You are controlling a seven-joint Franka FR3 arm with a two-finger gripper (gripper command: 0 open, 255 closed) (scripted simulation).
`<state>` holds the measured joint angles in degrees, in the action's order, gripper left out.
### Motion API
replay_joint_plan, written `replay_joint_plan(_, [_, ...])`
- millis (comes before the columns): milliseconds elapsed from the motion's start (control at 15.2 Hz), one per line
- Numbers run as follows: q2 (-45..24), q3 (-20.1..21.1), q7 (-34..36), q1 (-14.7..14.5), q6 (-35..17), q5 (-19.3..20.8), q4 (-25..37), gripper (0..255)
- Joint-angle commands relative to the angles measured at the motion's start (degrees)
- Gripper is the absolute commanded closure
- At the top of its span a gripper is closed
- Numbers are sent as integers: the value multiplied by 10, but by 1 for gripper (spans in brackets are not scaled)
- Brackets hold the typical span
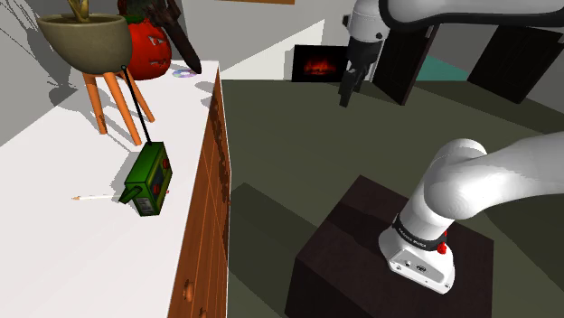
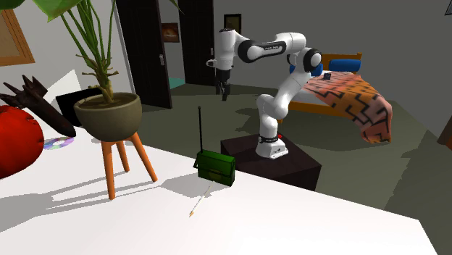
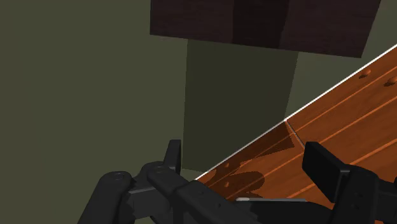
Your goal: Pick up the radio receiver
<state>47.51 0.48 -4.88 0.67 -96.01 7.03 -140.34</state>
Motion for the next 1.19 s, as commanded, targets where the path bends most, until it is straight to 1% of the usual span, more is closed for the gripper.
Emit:
replay_joint_plan(0, [0,0,0,0,0,0,0,0])
replay_joint_plan(264, [-4,58,91,-9,8,-47,4,0])
replay_joint_plan(528, [-24,115,183,-15,10,-93,22,0])
replay_joint_plan(858, [-70,185,297,-14,5,-140,64,0])
replay_joint_plan(1122, [-121,242,388,-6,-4,-166,112,0])
